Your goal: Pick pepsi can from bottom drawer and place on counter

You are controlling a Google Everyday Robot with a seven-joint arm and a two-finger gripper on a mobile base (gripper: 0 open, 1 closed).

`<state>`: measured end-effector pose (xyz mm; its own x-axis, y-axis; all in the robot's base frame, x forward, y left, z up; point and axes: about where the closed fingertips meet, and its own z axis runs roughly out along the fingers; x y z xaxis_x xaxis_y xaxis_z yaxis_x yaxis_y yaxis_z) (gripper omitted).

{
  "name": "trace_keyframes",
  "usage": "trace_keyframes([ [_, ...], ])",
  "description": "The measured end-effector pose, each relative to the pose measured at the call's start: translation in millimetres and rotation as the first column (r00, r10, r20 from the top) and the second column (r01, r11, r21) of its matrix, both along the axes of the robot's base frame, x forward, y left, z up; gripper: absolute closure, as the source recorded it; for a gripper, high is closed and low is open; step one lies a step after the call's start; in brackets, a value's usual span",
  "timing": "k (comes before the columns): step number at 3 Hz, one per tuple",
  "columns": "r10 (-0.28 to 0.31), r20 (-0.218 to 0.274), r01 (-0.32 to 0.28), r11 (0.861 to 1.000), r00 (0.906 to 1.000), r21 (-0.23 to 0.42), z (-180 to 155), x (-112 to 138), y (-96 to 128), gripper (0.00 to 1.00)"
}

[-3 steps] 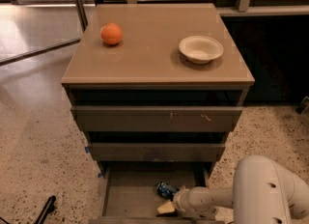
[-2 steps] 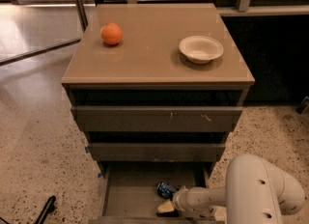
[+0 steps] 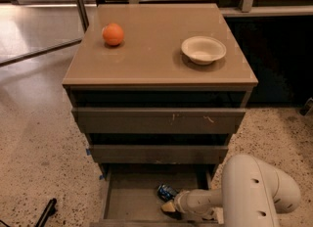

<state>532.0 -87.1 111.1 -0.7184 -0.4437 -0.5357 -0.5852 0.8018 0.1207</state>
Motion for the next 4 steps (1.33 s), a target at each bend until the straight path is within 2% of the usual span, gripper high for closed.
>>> trace_keyframes([
  [3,0.000,0.000,0.000,1.000,1.0000,0.000,0.0,0.0,0.1,0.95],
  [4,0.014,-0.026,-0.013,0.999,0.9996,0.043,8.2,2.0,3.5,1.00],
])
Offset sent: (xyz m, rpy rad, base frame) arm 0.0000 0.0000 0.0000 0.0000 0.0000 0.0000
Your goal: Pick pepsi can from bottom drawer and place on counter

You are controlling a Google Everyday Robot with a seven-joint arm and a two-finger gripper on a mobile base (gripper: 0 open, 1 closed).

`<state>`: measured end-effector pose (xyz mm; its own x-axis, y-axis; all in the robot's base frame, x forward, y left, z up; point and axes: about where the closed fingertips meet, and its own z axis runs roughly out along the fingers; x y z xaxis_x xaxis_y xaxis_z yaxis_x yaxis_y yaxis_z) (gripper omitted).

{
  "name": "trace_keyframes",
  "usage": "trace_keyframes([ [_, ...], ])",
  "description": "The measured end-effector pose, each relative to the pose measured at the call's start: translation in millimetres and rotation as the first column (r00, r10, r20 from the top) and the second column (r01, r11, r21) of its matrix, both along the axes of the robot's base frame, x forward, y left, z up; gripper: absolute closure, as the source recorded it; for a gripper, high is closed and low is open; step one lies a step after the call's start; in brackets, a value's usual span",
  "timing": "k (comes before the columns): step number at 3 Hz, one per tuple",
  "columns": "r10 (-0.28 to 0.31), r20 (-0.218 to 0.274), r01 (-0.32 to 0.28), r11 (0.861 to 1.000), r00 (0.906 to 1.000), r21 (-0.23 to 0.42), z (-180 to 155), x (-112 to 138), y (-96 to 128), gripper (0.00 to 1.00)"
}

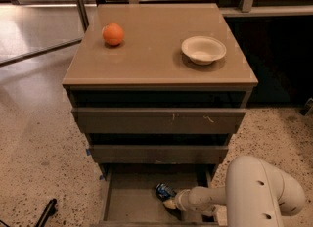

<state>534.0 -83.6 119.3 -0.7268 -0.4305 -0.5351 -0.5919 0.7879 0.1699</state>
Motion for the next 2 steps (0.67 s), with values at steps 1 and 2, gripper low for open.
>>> trace_keyframes([
  [1,0.049,0.011,-0.050,0.997,0.9987,0.056,28.3,21.6,-11.4,1.00],
  [2,0.129,-0.008,-0.128,0.988,0.9916,0.089,66.8,26.3,-27.9,1.00],
])
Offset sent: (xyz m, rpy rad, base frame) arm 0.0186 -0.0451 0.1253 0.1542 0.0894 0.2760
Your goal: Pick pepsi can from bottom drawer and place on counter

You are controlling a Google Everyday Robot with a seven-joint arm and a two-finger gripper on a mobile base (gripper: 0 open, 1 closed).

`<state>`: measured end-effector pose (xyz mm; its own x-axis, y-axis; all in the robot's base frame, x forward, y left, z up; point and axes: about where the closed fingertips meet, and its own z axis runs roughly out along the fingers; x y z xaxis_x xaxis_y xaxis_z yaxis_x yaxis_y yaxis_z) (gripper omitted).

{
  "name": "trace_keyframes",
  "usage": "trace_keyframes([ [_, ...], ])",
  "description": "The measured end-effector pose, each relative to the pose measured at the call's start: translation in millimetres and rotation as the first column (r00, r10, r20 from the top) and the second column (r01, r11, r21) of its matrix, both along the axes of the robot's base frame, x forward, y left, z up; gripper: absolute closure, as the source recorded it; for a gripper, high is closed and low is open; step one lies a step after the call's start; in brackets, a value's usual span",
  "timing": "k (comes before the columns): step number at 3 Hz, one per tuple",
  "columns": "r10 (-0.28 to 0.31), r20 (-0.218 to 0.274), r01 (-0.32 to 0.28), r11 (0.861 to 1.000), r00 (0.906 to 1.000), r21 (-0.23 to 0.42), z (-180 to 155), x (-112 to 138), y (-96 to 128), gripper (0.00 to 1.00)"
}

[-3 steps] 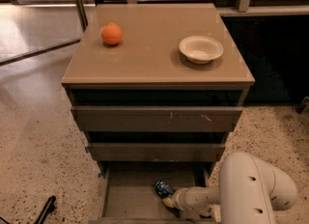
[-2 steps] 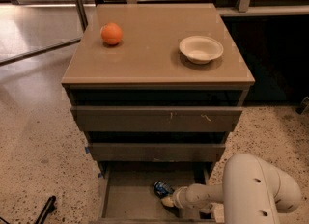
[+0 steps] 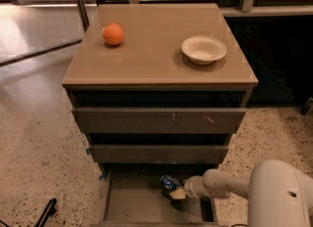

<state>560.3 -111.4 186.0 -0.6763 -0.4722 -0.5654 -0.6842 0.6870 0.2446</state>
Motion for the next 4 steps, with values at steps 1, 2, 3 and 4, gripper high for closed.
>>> trace_keyframes([
  [1,0.053,-0.075,-0.050,0.998,0.9958,0.046,21.4,-13.8,-10.1,1.00],
  [2,0.131,-0.109,-0.124,0.990,0.9855,0.068,78.0,-49.5,-24.7,1.00],
  [3,0.131,-0.109,-0.124,0.990,0.9854,0.068,77.9,-49.5,-24.7,1.00],
  [4,0.150,-0.103,-0.143,0.987,0.9832,0.075,81.4,-51.7,-18.9,1.00],
])
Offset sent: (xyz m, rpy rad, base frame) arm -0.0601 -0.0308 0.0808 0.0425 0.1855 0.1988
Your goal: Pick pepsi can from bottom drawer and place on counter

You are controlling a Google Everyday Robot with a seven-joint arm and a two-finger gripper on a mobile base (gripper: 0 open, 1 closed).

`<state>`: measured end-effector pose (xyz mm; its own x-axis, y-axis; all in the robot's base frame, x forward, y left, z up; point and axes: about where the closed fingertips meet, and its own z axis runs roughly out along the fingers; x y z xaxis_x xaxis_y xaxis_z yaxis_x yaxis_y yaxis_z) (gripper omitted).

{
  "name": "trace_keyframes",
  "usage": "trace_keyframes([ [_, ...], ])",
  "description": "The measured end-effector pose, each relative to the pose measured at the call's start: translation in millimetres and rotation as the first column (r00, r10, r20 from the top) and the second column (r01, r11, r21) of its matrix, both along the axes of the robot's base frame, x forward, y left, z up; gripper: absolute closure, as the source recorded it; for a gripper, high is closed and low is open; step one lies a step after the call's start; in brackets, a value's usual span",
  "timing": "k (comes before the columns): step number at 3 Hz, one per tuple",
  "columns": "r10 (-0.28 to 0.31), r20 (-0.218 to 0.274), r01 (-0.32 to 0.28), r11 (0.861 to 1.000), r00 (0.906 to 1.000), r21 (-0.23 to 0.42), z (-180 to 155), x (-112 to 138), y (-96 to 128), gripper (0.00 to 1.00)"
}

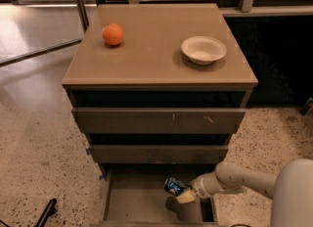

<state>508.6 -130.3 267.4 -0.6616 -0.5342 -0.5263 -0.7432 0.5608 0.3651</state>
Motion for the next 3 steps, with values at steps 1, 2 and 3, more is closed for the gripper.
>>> trace_keyframes([
  [1,0.047,0.113,-0.047,0.999,0.9925,-0.003,46.9,0.3,11.5,1.00],
  [2,0.122,0.248,-0.119,0.993,0.9610,-0.025,124.1,-6.1,30.7,1.00],
  [3,0.165,0.372,-0.157,0.986,0.9133,-0.052,194.6,-7.3,45.7,1.00],
])
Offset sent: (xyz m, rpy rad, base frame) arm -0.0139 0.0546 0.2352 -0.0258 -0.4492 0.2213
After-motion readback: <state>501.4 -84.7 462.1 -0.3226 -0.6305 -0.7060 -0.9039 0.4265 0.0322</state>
